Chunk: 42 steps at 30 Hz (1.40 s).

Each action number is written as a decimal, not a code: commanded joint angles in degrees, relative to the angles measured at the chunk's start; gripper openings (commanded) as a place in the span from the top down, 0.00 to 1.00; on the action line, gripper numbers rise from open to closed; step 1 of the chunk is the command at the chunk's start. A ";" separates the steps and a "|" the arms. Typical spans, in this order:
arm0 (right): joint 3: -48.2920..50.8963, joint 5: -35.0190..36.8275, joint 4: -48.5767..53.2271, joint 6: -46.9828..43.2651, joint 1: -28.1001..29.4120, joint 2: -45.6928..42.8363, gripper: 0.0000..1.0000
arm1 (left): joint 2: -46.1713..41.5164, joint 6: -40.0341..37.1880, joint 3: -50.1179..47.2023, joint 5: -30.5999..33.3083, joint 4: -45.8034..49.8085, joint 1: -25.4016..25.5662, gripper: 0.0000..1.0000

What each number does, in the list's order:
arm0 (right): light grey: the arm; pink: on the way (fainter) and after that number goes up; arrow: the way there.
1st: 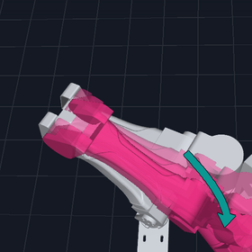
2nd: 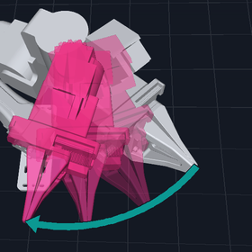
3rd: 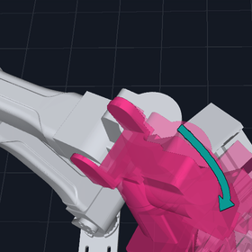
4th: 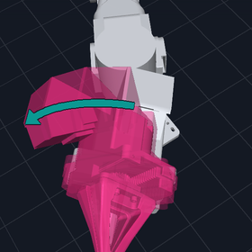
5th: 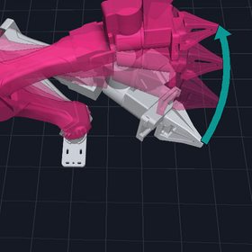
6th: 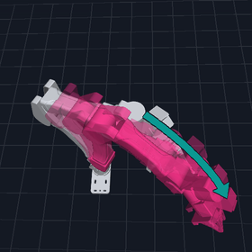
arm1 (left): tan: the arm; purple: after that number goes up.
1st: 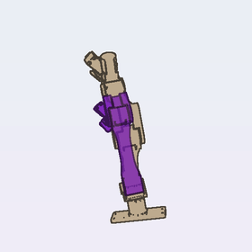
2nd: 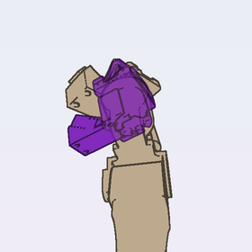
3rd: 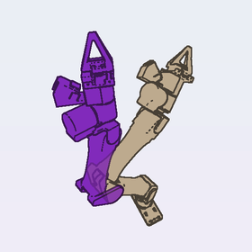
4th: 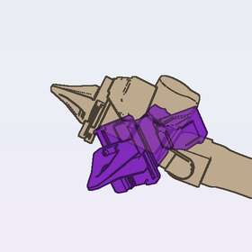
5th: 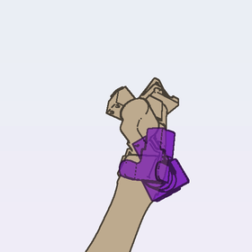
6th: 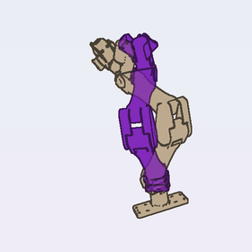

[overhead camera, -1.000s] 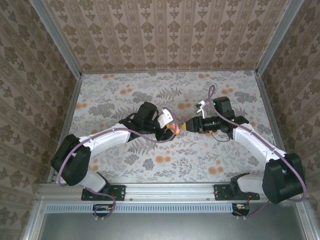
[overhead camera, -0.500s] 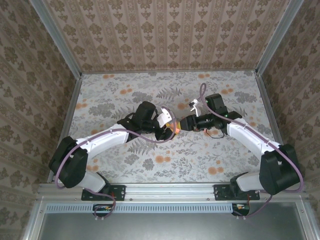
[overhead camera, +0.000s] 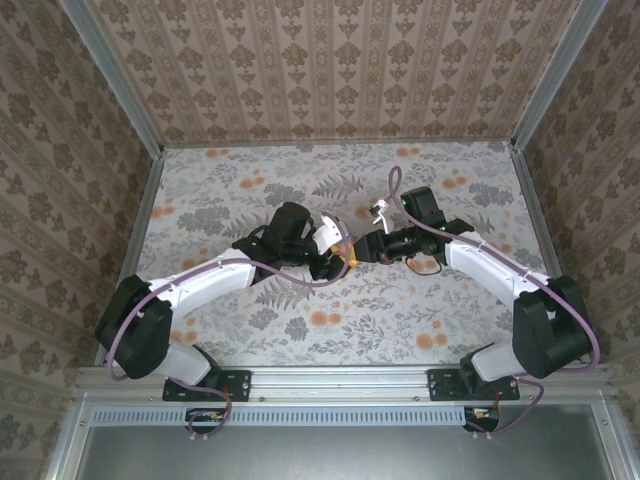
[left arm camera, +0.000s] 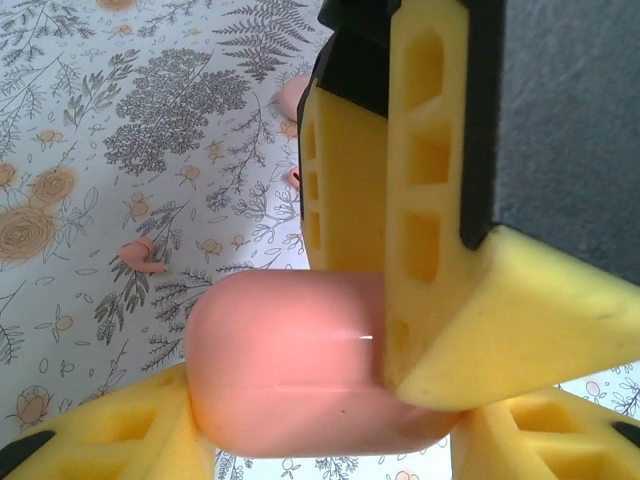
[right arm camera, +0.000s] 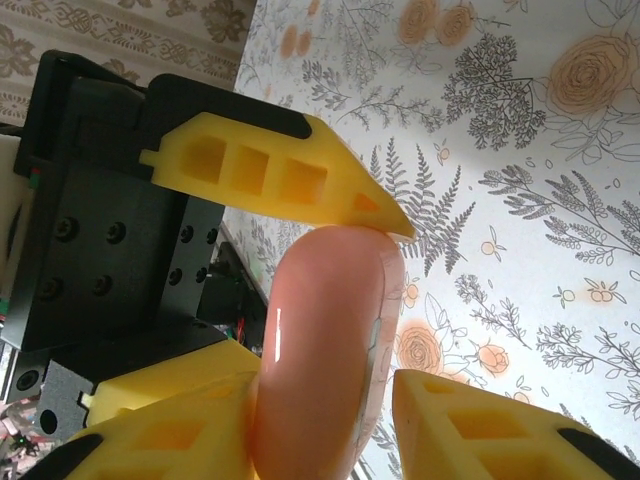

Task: Insert the wireless bluetooth earbuds into the charging case

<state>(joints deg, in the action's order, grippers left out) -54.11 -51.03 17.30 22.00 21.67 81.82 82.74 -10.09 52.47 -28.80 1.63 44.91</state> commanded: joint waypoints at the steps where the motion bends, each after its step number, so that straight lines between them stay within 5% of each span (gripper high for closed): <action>1: -1.70 0.68 1.57 -1.48 0.61 0.53 0.69 | -2.48 0.82 0.30 -0.22 -1.58 0.01 0.55; 6: -2.28 1.06 2.74 -2.37 0.83 0.14 0.81 | -2.28 1.11 0.43 0.08 -1.53 -0.06 0.54; 9: -2.39 1.69 3.57 -2.99 0.87 -0.58 0.84 | -2.06 1.33 0.63 0.09 -1.39 -0.04 0.46; 12: -2.37 2.77 4.29 -3.88 0.83 -1.50 0.84 | -2.15 1.26 0.53 -0.06 -1.69 0.01 0.27; 14: -2.72 4.08 5.80 -5.43 0.79 -1.67 0.84 | -2.45 0.66 0.24 -0.77 -1.83 -0.17 0.01; 22: -5.51 7.86 12.77 -15.17 0.67 -5.93 0.82 | -5.56 -1.83 -2.37 -10.58 -4.36 -2.98 0.00; 29: -5.72 5.20 16.07 -29.29 0.65 -10.89 0.82 | -6.44 -8.76 -0.93 -23.40 2.79 -5.47 0.00; 42: -7.60 -3.08 25.88 -57.54 1.36 -14.41 0.89 | -10.49 -19.71 3.11 -24.07 12.54 -5.89 0.14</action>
<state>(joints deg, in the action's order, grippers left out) -60.82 -49.78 39.35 -24.71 22.33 69.45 73.28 -23.64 52.71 -50.02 9.21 39.29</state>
